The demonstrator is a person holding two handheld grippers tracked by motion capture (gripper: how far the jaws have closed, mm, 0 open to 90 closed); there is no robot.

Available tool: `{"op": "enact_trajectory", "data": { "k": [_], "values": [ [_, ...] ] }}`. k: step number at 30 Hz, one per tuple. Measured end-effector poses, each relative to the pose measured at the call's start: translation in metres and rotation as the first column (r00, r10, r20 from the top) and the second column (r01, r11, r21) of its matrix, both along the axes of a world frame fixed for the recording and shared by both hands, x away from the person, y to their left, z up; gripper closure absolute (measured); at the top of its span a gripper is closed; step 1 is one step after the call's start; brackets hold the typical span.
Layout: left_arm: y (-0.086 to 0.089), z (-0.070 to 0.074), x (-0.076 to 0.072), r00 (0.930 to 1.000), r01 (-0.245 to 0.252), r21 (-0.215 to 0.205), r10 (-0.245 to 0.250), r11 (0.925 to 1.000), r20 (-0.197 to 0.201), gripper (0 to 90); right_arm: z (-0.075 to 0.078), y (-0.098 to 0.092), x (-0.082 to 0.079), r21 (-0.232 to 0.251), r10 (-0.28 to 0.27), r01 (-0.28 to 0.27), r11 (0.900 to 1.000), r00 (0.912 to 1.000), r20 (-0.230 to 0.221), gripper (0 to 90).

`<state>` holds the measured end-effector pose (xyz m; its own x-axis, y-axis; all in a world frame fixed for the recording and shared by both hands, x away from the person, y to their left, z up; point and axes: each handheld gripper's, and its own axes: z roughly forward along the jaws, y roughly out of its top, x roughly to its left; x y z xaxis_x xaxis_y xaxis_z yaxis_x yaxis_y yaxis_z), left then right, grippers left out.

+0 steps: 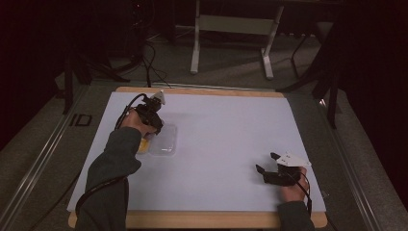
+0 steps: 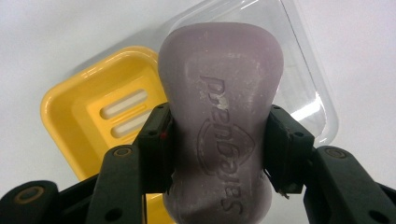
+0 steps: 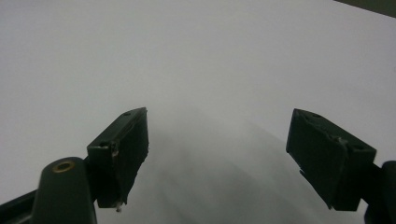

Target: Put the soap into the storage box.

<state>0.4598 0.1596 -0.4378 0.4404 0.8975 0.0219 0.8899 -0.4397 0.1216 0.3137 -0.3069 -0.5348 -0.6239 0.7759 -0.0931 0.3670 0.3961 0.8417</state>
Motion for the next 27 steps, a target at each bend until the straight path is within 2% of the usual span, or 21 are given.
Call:
{"op": "enact_trajectory", "data": {
  "k": [18,27],
  "values": [
    [0.012,0.001,0.000,0.9995,-0.031,-0.008,0.031,0.9995,0.010,50.0,0.000,0.000,0.000,-0.003,0.001,-0.001,1.000,1.0000,0.002,20.6],
    [0.020,0.002,0.000,0.9974,-0.069,-0.019,0.069,0.9975,0.021,50.0,0.000,0.001,0.000,-0.004,0.001,-0.001,1.000,1.0000,0.002,20.5]
  ]
}}
